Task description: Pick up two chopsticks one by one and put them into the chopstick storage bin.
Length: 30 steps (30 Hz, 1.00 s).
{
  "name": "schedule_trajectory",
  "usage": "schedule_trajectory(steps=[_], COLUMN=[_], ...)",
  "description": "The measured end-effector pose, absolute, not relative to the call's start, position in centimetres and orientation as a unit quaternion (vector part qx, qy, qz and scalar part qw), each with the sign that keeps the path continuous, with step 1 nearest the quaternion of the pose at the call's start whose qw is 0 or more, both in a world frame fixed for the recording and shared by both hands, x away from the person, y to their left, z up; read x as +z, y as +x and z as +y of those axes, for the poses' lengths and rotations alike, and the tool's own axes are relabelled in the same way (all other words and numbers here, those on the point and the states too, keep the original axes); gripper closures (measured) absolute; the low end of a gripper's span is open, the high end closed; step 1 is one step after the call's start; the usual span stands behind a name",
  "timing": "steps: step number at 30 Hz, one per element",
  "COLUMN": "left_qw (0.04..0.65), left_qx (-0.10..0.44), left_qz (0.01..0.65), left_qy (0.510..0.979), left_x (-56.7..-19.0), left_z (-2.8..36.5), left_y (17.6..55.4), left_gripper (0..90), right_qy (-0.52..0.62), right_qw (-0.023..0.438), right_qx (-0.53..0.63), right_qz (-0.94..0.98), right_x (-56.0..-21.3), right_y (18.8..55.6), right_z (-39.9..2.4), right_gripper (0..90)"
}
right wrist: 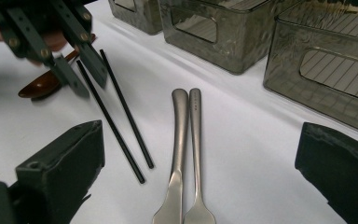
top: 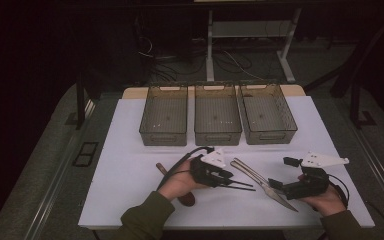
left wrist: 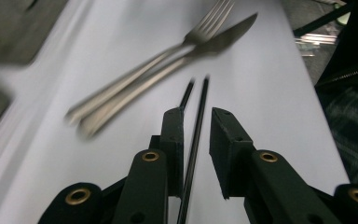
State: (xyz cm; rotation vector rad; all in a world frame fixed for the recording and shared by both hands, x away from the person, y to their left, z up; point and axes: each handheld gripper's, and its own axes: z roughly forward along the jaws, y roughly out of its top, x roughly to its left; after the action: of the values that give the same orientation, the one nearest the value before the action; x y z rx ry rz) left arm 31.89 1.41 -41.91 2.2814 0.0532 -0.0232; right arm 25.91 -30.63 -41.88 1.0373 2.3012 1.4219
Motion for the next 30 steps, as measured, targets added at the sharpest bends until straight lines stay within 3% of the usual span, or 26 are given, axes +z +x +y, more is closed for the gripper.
schedule_trajectory(steps=[10,18,30], left_qw=[0.406,0.369,0.383], left_qx=[-0.002,-0.001,-0.007], left_qz=[0.074,0.061,0.045], left_qy=[0.911,0.927,0.923], left_x=[-43.1,-44.6,-44.9], left_z=[8.1,7.8,8.2], left_y=[32.3,32.5,32.8], left_gripper=[75.5,77.2,81.7], right_qy=[0.355,0.352,0.351], right_qw=[0.122,0.121,0.12], right_qx=[0.486,0.484,0.482], right_qz=[0.789,0.792,0.793], right_x=[-42.0,-42.1,-42.1], right_y=[26.0,26.0,26.0], right_z=[-30.6,-30.6,-30.6], right_gripper=[0.9,0.9,0.9])
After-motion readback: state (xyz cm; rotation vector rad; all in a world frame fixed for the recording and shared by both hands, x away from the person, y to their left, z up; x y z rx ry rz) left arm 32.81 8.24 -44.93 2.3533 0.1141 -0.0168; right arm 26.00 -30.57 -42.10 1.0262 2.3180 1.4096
